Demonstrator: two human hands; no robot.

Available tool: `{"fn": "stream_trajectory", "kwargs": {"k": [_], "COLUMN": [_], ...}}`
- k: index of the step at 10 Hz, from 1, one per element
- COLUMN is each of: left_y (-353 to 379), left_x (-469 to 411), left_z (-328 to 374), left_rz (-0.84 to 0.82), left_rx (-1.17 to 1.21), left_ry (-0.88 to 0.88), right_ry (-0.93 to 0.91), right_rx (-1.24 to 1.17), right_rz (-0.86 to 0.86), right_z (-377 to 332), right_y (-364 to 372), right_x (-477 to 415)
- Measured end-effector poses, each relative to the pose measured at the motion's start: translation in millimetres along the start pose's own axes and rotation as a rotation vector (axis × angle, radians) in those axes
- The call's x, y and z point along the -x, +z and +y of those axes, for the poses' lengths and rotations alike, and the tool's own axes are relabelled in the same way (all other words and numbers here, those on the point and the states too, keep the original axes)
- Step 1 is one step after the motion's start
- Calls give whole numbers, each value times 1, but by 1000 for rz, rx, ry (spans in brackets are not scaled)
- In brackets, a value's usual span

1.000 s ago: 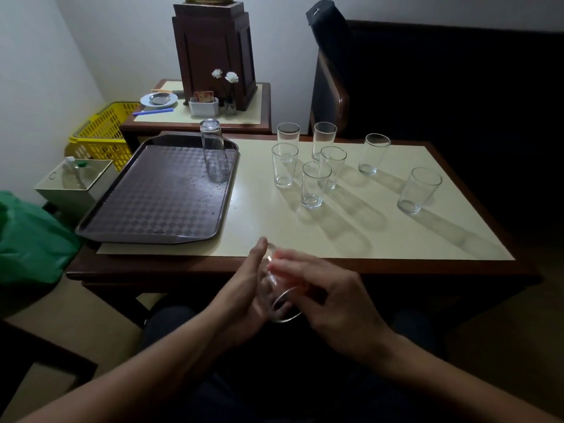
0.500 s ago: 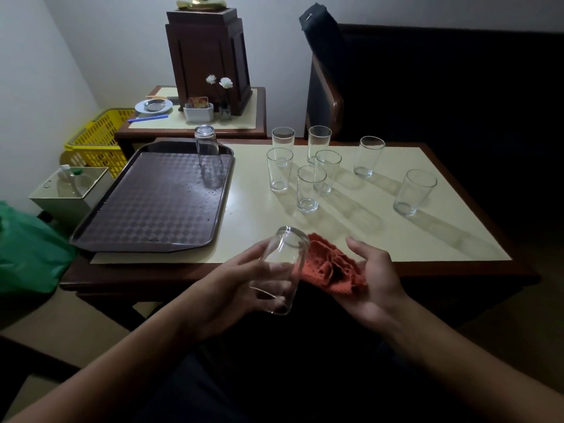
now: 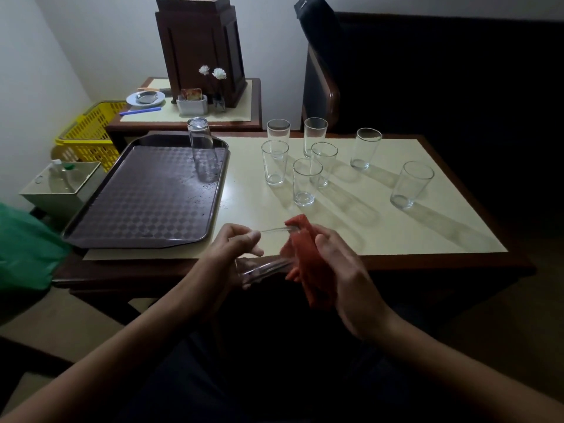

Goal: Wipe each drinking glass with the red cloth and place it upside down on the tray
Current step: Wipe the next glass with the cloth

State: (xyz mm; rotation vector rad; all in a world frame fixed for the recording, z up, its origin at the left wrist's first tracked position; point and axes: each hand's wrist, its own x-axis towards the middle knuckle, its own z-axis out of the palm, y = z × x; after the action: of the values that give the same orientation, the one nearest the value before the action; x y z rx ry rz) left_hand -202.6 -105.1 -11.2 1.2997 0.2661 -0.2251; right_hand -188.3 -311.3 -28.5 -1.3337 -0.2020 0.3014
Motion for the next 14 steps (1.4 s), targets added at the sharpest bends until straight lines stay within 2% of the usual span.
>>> {"fn": "stream_trajectory", "kwargs": {"k": [1, 2, 3, 4, 5, 6, 7, 8, 9, 10, 11, 12, 13, 14], "left_y": [-1, -7, 1, 11, 10, 12, 12, 4, 5, 9, 14, 9, -4, -9], "left_x": [4, 9, 16, 23, 29, 22, 9, 6, 9, 26, 27, 13, 9, 8], "left_z": [8, 9, 9, 6, 4, 2, -1, -2, -2, 7, 7, 9, 12, 8], "left_rz": [-22, -139, -200, -134, -87, 67, 42, -117, -14, 83, 100, 131, 3, -53], "left_rx": [16, -32, -46, -253, -714, -439, -48, 55, -65, -582, -504, -87, -24, -77], "left_ry": [-84, -224, -209, 254, 724, 457, -142, -345, -9, 608, 522, 74, -215, -237], "right_ry": [-439, -849, -827, -60, 561, 116, -712, -940, -550, 80, -56, -537, -743, -695], "right_rx": [375, 794, 855, 187, -401, -43, 802, 999, 689, 46, 168, 740, 1040, 1061], "right_rz": [-100, -238, -223, -70, -139, -189, -260, -392, -233, -47, -62, -324, -602, -671], "right_z": [-5, -11, -7, -15, -22, -27, -24, -25, -26, -29, -32, -36, -40, -44], "right_y": [-6, -4, -7, 5, 13, 13, 4, -1, -2, 8, 10, 6, -1, -12], "right_x": [7, 9, 9, 8, 7, 12, 13, 11, 12, 11, 16, 22, 16, 8]}}
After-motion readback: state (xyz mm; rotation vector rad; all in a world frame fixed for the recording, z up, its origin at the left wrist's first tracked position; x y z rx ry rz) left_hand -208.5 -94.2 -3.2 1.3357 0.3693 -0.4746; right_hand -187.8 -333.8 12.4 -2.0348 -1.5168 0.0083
